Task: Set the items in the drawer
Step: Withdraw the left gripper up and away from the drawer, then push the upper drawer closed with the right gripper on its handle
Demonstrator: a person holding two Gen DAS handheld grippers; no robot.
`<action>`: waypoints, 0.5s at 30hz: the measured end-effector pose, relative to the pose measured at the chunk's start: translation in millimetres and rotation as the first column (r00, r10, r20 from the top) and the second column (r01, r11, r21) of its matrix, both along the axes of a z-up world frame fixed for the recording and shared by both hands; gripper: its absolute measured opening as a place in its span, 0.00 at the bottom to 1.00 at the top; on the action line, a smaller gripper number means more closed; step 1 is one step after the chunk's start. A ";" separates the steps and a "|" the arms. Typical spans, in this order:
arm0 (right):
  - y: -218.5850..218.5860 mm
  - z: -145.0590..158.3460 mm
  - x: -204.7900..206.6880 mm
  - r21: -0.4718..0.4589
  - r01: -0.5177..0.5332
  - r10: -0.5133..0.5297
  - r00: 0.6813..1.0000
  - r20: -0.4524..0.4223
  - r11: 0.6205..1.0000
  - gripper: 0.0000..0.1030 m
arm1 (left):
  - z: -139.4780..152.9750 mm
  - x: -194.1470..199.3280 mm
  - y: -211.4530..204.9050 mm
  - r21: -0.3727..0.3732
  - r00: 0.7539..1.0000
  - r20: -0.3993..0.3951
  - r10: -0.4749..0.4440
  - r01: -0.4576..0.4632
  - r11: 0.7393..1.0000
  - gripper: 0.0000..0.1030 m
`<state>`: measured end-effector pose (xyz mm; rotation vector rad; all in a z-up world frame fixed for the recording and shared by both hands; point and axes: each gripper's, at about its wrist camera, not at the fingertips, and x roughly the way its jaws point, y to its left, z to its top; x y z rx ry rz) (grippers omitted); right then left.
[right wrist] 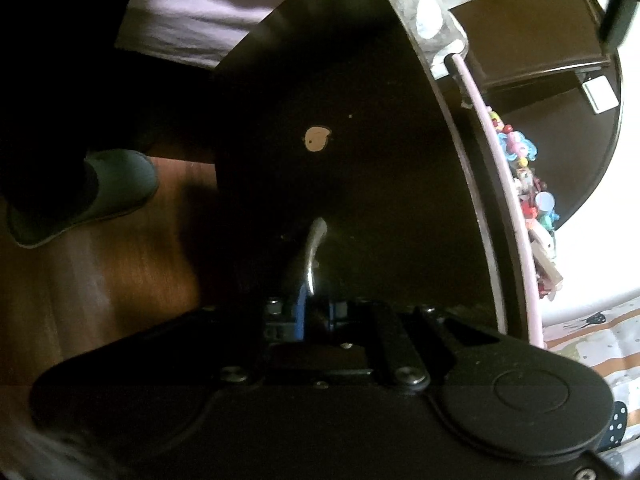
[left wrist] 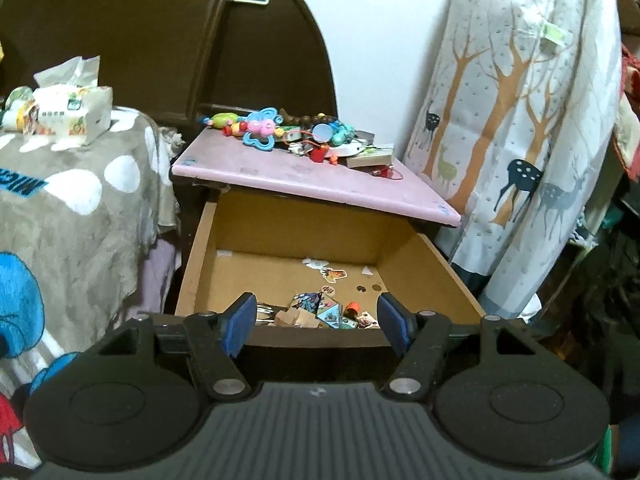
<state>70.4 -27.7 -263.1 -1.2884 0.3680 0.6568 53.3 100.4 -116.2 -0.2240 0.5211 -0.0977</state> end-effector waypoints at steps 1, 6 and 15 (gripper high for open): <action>0.6 -0.6 1.8 -0.005 -0.003 0.003 1.000 0.006 1.000 0.02 | -0.3 0.8 1.7 -0.007 1.000 0.001 0.006 -0.006 1.000 0.64; 12.4 1.4 28.9 0.017 0.071 -0.070 0.997 -0.013 0.997 0.03 | -2.5 3.9 11.5 -0.053 1.000 -0.008 0.029 -0.030 0.998 0.64; 19.7 -6.4 57.2 -0.012 0.064 -0.064 0.998 0.004 0.998 0.02 | -5.8 8.9 16.9 -0.054 0.997 -0.043 0.063 -0.065 0.996 0.64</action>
